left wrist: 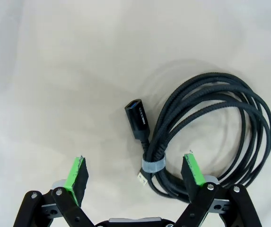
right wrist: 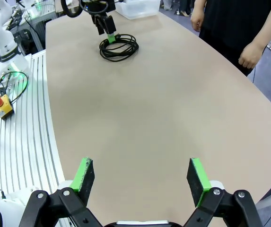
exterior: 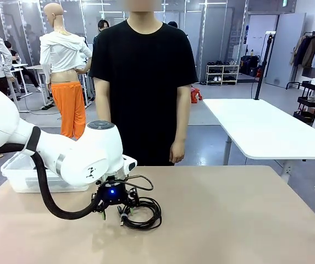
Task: Organize and store the cables.
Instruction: Place the USB Extension Cable into the Organizing box.
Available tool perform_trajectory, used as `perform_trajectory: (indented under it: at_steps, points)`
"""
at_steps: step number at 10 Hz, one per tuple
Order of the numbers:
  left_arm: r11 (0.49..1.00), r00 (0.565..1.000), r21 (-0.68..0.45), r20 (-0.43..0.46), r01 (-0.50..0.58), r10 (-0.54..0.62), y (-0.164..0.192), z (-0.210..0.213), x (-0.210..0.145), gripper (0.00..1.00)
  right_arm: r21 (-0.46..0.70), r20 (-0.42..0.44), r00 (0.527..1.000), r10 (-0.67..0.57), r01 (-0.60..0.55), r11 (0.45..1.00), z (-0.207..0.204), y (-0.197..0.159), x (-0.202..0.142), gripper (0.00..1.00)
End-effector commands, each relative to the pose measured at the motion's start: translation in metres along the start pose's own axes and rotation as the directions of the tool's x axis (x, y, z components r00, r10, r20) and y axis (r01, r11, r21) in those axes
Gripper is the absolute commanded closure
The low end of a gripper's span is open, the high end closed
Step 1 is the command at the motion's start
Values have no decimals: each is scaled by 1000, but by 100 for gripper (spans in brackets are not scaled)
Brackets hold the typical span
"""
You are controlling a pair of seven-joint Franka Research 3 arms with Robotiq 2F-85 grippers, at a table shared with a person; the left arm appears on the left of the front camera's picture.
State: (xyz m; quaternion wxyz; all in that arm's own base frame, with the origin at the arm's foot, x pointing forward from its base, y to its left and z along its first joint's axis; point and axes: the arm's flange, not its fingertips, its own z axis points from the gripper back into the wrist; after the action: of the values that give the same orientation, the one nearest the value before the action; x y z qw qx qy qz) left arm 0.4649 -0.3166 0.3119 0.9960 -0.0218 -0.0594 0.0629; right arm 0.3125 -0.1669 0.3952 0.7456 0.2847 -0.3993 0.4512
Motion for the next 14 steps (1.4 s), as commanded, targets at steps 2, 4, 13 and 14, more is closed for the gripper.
perform_trajectory:
  at_steps: [2, 4, 13, 14]
  points:
    - [999, 1000, 44, -4, -27, 28, -16, -9, 5, 23, -5, 14, 1000, -9, 9, 1000, 0, -3, 2, 0]
    - [999, 1000, 49, 5, -15, 14, -15, -5, 3, 83, -5, 14, 1000, -9, 9, 1000, 0, -3, 2, 0]
    - [997, 993, -37, 98, 75, -71, -1, 56, 3, 85, -5, 14, 1000, -9, 9, 1000, 0, -3, 2, 0]
    - [985, 975, -39, 156, 167, -159, 10, 93, 6, 85, -5, 14, 1000, -9, 9, 1000, 0, -3, 2, 0]
